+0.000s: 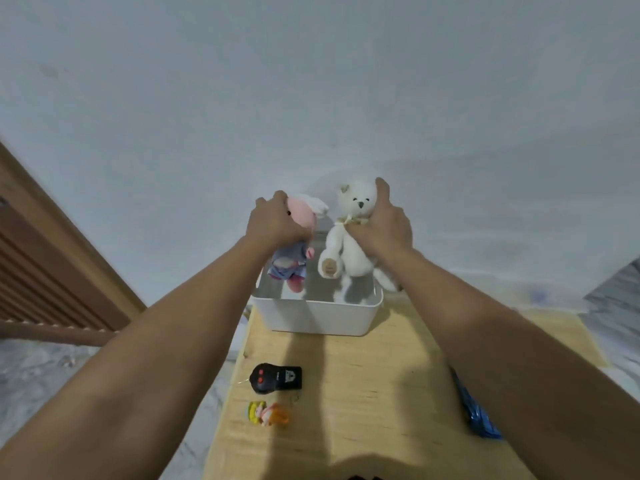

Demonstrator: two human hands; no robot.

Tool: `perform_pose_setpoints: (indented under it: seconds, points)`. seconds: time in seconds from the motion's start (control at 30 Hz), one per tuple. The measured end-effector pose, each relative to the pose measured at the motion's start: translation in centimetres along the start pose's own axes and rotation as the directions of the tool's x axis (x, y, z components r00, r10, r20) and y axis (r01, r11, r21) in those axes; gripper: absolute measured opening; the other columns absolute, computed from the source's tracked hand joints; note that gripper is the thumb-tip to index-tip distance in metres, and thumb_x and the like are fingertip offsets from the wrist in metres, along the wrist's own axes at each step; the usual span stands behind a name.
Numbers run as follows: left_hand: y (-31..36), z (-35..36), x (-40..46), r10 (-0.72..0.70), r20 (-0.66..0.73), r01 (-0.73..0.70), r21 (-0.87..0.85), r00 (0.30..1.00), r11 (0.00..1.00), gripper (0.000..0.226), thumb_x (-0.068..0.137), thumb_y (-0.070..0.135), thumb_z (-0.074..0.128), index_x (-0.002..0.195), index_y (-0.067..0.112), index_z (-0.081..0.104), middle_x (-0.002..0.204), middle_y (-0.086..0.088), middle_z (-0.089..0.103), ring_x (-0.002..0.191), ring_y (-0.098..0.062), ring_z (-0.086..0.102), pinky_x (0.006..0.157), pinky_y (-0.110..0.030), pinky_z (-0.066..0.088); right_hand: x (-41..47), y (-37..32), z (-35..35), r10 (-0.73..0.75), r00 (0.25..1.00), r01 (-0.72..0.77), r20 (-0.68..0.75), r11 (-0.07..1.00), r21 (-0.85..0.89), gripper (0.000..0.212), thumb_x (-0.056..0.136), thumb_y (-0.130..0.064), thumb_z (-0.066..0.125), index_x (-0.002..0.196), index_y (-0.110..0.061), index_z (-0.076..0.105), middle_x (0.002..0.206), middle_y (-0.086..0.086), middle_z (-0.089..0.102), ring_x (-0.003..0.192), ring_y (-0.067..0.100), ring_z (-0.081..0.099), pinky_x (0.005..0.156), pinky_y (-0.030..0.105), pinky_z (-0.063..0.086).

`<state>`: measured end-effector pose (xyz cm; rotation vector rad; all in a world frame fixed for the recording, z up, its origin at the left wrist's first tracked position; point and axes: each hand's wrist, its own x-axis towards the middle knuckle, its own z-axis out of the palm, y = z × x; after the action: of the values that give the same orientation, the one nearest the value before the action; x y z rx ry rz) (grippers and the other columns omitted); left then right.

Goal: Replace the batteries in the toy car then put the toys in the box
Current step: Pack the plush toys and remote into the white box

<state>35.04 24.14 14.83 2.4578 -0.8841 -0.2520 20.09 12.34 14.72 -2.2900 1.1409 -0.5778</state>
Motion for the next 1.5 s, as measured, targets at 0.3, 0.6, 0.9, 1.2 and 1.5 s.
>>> perform_pose_setpoints:
  seconds: [0.3, 0.6, 0.9, 1.2, 1.5]
  points:
    - [-4.4, 6.4, 0.6, -0.108, 0.113, 0.098, 0.094, 0.988, 0.991, 0.076, 0.066, 0.051, 0.077, 0.127, 0.019, 0.046, 0.127, -0.014, 0.044, 0.11, -0.034, 0.053, 0.084, -0.038, 0.049, -1.0, 2.1, 8.6, -0.011, 0.992, 0.015, 0.128, 1.0, -0.026, 0.085, 0.076, -0.021, 0.073, 0.14, -0.028, 0.018, 0.116, 0.016, 0.056, 0.099, 0.038, 0.06, 0.078, 0.044, 0.054]
    - [-5.2, 10.1, 2.4, -0.215, 0.313, 0.142, 0.241, 0.925, 0.96, 0.061, 0.077, 0.036, 0.065, 0.128, 0.008, 0.045, 0.123, -0.016, 0.057, 0.115, -0.031, 0.057, 0.088, -0.032, 0.049, 0.4, 5.1, 13.0, 0.232, 0.91, -0.177, 0.345, 0.967, -0.184, 0.063, 0.084, -0.023, 0.068, 0.124, -0.01, 0.022, 0.121, 0.018, 0.057, 0.104, 0.041, 0.06, 0.085, 0.044, 0.048]
    - [-5.5, 12.1, 2.9, -0.359, 0.409, 0.27, 0.261, 0.839, 0.927, 0.067, 0.068, 0.037, 0.057, 0.128, 0.012, 0.042, 0.128, -0.02, 0.051, 0.117, -0.038, 0.054, 0.095, -0.046, 0.049, 1.0, 6.7, 15.4, 0.37, 0.844, -0.297, 0.389, 0.926, -0.235, 0.073, 0.083, -0.03, 0.072, 0.127, -0.012, 0.017, 0.121, 0.021, 0.058, 0.111, 0.041, 0.057, 0.088, 0.043, 0.047]
    - [-5.2, 9.8, 2.3, -0.251, 0.389, 0.117, 0.337, 0.887, 0.934, 0.058, 0.07, 0.043, 0.063, 0.118, 0.011, 0.054, 0.118, -0.01, 0.06, 0.11, -0.029, 0.06, 0.082, -0.031, 0.05, 1.1, 6.0, 12.6, 0.284, 0.848, -0.195, 0.447, 0.952, -0.236, 0.071, 0.075, -0.029, 0.077, 0.123, -0.008, 0.029, 0.126, 0.018, 0.053, 0.115, 0.04, 0.056, 0.089, 0.039, 0.046]
    - [-6.5, 5.4, -1.4, -0.021, 0.026, 0.019, 0.074, 0.999, 0.997, 0.037, 0.086, 0.028, 0.064, 0.12, 0.016, 0.063, 0.109, -0.006, 0.069, 0.102, -0.026, 0.062, 0.088, -0.036, 0.052, -1.7, 2.0, 9.8, -0.004, 0.943, 0.063, 0.333, 0.984, -0.166, 0.032, 0.08, -0.019, 0.063, 0.112, -0.016, 0.056, 0.117, 0.01, 0.058, 0.109, 0.033, 0.056, 0.09, 0.038, 0.048]
